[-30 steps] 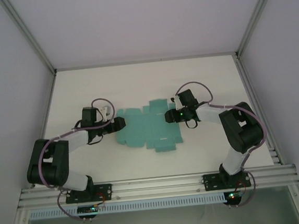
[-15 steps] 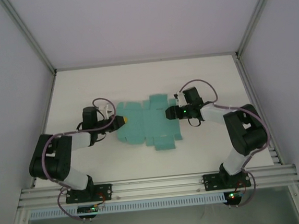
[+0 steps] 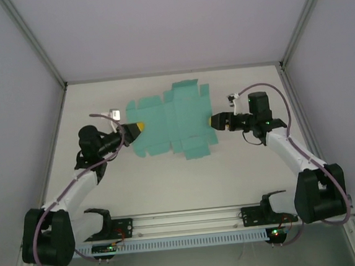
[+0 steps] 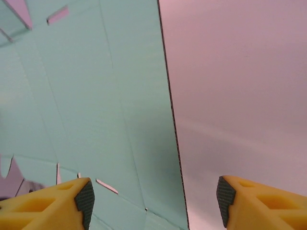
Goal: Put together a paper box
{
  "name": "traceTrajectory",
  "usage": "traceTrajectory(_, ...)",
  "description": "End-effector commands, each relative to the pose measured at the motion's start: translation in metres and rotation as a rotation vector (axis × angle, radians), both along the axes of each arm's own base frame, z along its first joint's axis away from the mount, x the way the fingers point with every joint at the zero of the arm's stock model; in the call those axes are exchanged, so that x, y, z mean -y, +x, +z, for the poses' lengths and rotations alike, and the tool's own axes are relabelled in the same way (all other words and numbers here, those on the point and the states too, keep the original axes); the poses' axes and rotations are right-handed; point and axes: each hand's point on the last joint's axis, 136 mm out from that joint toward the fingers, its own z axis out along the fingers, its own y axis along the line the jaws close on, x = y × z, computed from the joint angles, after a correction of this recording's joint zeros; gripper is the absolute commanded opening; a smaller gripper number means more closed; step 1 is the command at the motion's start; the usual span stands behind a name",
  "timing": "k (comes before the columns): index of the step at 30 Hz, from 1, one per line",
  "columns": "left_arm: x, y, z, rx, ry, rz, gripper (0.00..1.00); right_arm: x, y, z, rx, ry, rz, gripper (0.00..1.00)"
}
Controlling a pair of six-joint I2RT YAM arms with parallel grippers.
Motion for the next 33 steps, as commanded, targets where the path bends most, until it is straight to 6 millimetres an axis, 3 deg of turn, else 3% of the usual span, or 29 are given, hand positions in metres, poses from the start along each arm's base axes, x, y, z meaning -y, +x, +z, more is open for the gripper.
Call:
traceTrajectory(1, 0.001, -0.005, 0.037, 0.076, -0.046, -0.021, 0.0, -0.012, -0.02, 0.019, 0.036, 0.092, 0.102, 0.67)
traceTrajectory(7, 0.003, -0.012, 0.05, 0.11, -0.091, -0.052, 0.0, -0.017, -0.028, 0.027, 0.063, 0.14, 0.148, 0.52)
traceTrajectory(11, 0.004, -0.019, 0.057, 0.131, -0.111, -0.075, 0.0, -0.016, -0.028, 0.025, 0.052, 0.117, 0.149, 0.57)
traceTrajectory(19, 0.0, -0.025, 0.055, 0.147, -0.079, -0.049, 0.0, 0.016, -0.013, 0.033, 0.096, 0.07, 0.048, 0.59)
traceTrajectory(23, 0.0, -0.025, 0.058, 0.146, -0.078, -0.047, 0.0, 0.005, -0.011, 0.043, 0.14, 0.096, 0.113, 0.59)
traceTrajectory(26, 0.0, -0.022, 0.053, 0.133, -0.069, -0.037, 0.0, -0.011, -0.016, 0.047, 0.148, 0.127, 0.184, 0.49)
traceTrajectory(29, 0.0, -0.019, 0.048, 0.121, -0.068, -0.033, 0.0, -0.019, -0.019, 0.051, 0.165, 0.134, 0.215, 0.29)
traceTrajectory(32, 0.0, -0.017, 0.043, 0.107, -0.059, -0.026, 0.0, -0.02, -0.017, 0.052, 0.179, 0.114, 0.198, 0.0)
traceTrajectory(33, -0.002, -0.015, 0.039, 0.099, -0.04, -0.012, 0.04, -0.019, -0.015, 0.051, 0.184, 0.097, 0.184, 0.0)
